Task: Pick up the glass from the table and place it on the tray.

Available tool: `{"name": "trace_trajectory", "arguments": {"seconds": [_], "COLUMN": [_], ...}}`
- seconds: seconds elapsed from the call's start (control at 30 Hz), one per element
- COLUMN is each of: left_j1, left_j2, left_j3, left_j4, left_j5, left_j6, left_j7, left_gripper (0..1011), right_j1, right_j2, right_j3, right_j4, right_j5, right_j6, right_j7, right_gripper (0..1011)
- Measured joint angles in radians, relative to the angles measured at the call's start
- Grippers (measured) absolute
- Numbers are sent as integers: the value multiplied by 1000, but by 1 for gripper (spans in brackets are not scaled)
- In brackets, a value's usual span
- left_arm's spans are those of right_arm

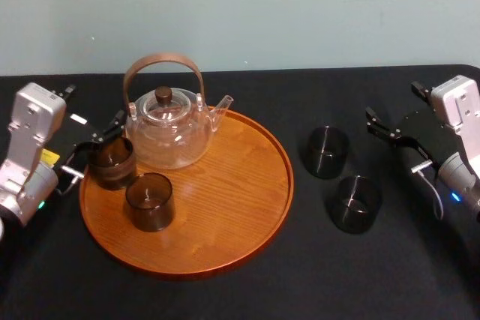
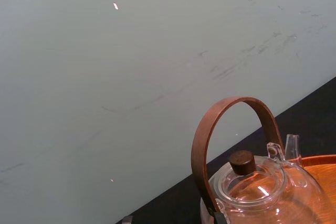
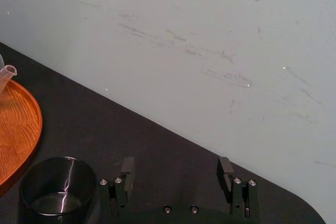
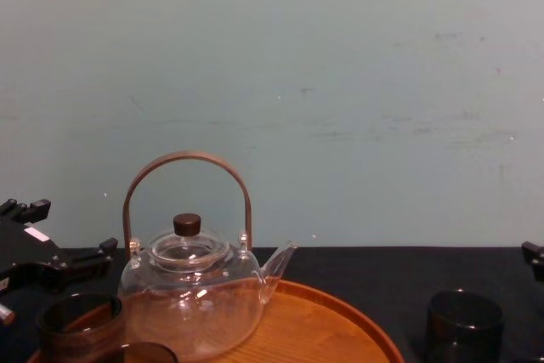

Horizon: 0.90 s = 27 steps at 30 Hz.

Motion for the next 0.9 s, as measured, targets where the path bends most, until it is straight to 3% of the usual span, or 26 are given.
{"name": "trace_trajectory", "arguments": {"seconds": [0.43, 0.9], "left_j1": [0, 0], "left_j2": [0, 0], "left_j3": [0, 0], "left_j4": [0, 0], "left_j5": [0, 0], "left_j6": [0, 0], "left_j7": [0, 0], "left_gripper": [1001, 1001], "right_j1": [-22, -189], "right_j2": [7, 94], "right_j3": [22, 104], "right_j4": [-24, -217], "right_j5": [7, 48], "right_j6": [-4, -18], "right_j7": [31, 80], "right_gripper": [1002, 1002]}}
